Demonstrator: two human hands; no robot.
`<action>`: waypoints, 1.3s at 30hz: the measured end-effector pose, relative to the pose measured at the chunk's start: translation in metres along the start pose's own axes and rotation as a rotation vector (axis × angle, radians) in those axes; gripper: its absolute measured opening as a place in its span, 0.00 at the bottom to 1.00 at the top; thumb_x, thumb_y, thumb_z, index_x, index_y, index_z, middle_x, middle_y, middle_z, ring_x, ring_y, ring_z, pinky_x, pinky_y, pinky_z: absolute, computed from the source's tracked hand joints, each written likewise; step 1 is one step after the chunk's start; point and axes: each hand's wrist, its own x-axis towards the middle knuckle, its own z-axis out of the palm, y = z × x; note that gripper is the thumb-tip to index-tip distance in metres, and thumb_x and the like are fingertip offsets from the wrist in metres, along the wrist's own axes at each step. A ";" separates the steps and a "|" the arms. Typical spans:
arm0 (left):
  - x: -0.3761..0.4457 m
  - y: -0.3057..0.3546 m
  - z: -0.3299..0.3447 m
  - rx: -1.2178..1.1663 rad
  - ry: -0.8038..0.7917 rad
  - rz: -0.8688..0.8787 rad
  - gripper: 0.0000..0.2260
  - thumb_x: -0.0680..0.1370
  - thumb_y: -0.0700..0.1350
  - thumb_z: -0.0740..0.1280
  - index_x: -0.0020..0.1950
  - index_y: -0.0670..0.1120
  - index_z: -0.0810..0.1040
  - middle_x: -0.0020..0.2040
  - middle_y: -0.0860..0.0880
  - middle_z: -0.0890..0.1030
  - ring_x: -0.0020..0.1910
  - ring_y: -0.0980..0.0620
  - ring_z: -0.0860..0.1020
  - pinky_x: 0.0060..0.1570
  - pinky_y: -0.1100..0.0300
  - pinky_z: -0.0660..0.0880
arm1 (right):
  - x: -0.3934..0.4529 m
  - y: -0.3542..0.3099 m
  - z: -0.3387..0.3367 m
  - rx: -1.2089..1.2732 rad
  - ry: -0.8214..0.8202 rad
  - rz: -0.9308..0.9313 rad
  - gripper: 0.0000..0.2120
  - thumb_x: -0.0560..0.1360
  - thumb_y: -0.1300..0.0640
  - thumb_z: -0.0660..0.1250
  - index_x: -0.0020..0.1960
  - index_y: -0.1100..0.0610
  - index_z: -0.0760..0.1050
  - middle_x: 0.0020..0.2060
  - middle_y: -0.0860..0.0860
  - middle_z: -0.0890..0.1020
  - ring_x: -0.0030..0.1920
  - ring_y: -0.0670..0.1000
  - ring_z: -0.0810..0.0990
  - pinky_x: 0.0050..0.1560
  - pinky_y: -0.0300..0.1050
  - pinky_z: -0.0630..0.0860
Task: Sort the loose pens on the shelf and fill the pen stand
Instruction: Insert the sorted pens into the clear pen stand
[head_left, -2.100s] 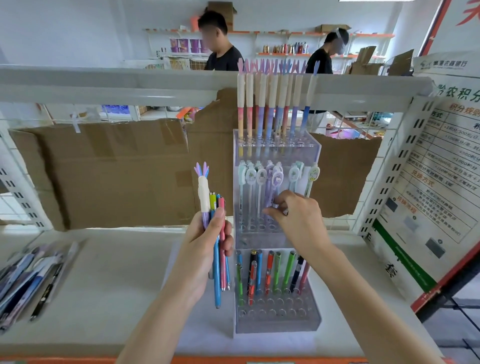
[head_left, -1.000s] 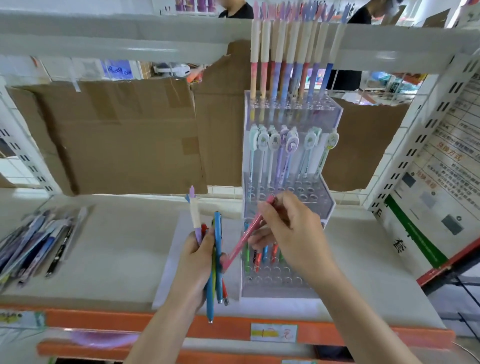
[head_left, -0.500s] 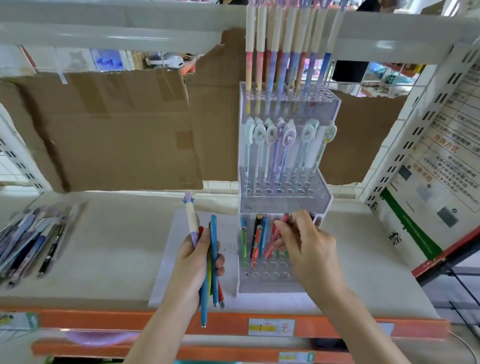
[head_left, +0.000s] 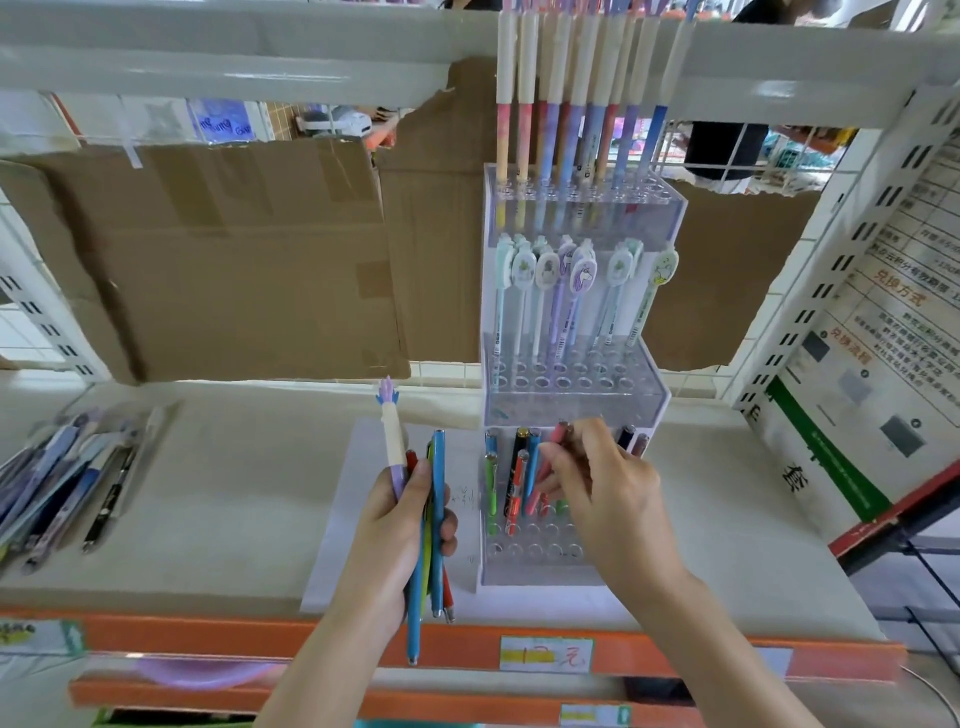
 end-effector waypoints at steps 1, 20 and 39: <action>0.000 0.000 0.000 -0.002 -0.001 0.000 0.08 0.81 0.46 0.59 0.47 0.41 0.69 0.31 0.47 0.72 0.24 0.53 0.71 0.23 0.63 0.71 | 0.000 0.000 0.000 -0.008 -0.002 -0.001 0.07 0.79 0.54 0.61 0.45 0.56 0.68 0.32 0.52 0.79 0.32 0.54 0.81 0.32 0.54 0.77; -0.001 -0.006 -0.003 0.020 -0.004 0.003 0.08 0.80 0.47 0.59 0.48 0.42 0.68 0.33 0.44 0.69 0.24 0.53 0.71 0.23 0.63 0.71 | -0.025 0.011 0.018 -0.136 -0.191 0.218 0.07 0.78 0.55 0.63 0.50 0.59 0.74 0.34 0.51 0.79 0.33 0.54 0.77 0.37 0.52 0.76; -0.012 -0.015 0.009 0.009 -0.020 0.041 0.07 0.80 0.44 0.60 0.46 0.41 0.71 0.33 0.46 0.73 0.29 0.52 0.74 0.26 0.62 0.73 | -0.027 -0.046 0.021 0.221 -0.165 0.172 0.05 0.72 0.58 0.71 0.40 0.53 0.76 0.35 0.45 0.77 0.35 0.44 0.75 0.36 0.30 0.69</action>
